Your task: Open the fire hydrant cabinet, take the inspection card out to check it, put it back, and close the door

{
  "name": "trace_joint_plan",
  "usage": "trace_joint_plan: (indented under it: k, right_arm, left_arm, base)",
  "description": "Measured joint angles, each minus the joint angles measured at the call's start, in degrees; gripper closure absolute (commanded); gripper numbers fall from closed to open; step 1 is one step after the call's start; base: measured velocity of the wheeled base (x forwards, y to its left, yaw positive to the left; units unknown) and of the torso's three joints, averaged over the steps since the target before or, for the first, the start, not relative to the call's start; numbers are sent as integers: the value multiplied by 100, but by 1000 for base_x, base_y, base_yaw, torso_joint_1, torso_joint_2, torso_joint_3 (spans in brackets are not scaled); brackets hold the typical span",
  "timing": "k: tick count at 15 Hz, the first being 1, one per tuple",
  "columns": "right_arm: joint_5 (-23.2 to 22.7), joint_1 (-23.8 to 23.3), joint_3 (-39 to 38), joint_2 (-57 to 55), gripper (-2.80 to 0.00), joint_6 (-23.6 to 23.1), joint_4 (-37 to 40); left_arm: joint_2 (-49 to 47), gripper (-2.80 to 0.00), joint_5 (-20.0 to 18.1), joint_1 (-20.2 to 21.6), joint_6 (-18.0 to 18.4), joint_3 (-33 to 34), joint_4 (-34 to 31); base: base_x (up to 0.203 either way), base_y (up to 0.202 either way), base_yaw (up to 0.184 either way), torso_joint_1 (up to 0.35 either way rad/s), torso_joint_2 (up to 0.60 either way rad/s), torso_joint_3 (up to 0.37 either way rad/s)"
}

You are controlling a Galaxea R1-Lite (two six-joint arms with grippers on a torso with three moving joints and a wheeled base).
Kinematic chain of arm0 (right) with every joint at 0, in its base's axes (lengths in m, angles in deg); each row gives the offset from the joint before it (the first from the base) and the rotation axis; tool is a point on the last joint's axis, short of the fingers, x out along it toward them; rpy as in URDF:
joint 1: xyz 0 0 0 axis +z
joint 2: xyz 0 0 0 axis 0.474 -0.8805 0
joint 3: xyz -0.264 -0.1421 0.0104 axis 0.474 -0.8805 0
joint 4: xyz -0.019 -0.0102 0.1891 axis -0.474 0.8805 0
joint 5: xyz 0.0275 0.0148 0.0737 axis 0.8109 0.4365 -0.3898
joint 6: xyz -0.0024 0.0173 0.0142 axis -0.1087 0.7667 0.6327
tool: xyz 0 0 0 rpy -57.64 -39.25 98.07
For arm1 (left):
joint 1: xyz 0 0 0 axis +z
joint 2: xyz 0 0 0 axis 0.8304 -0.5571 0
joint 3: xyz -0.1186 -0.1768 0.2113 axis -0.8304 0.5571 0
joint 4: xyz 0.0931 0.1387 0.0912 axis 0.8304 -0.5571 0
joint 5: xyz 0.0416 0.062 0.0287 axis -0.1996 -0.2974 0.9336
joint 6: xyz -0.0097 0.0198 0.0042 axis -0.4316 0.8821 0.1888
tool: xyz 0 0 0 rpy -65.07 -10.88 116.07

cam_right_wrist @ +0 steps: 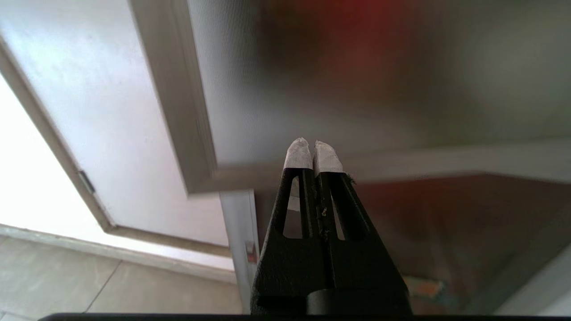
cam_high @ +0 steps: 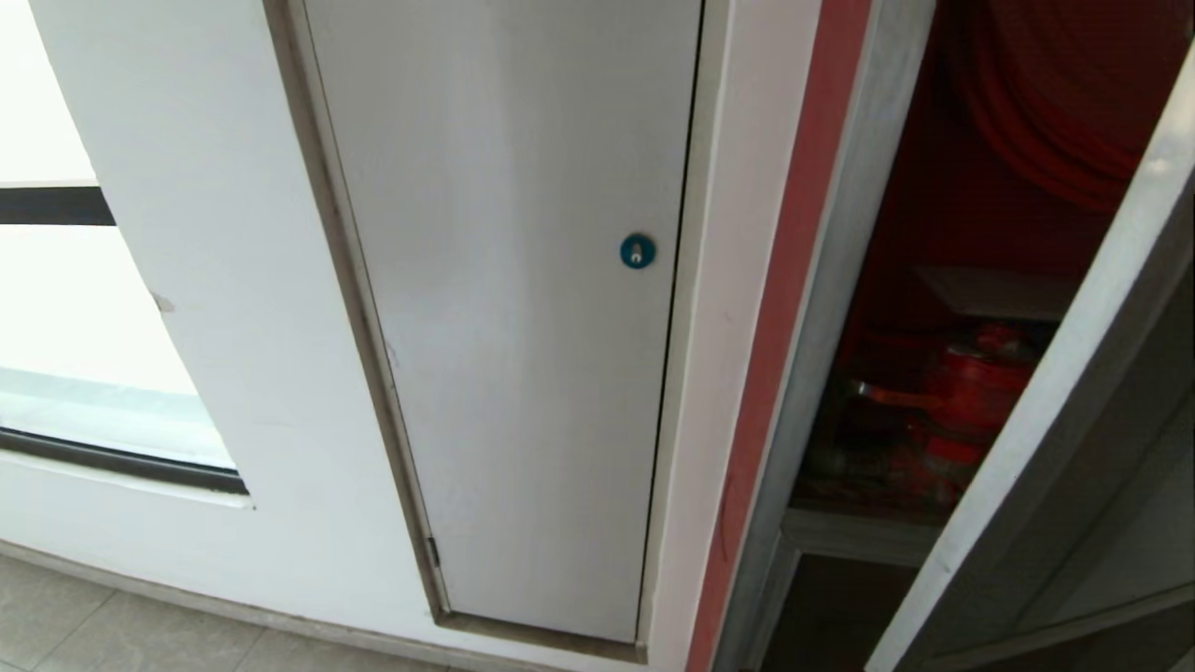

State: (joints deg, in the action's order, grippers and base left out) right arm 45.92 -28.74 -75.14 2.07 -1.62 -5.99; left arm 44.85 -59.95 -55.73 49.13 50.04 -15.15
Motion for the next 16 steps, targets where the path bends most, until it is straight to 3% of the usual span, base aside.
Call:
trace_joint_plan:
  k: [5,16]
  right_arm:
    - [0,0,0,0,0,0,-2]
    - [0,0,0,0,0,0,0]
  left_arm:
    - [0,0,2,0,-1,0,0]
    - [0,0,0,0,-1,0,2]
  base:
    - [180,0,-1,2,3,1]
    - [0,0,0,0,0,0]
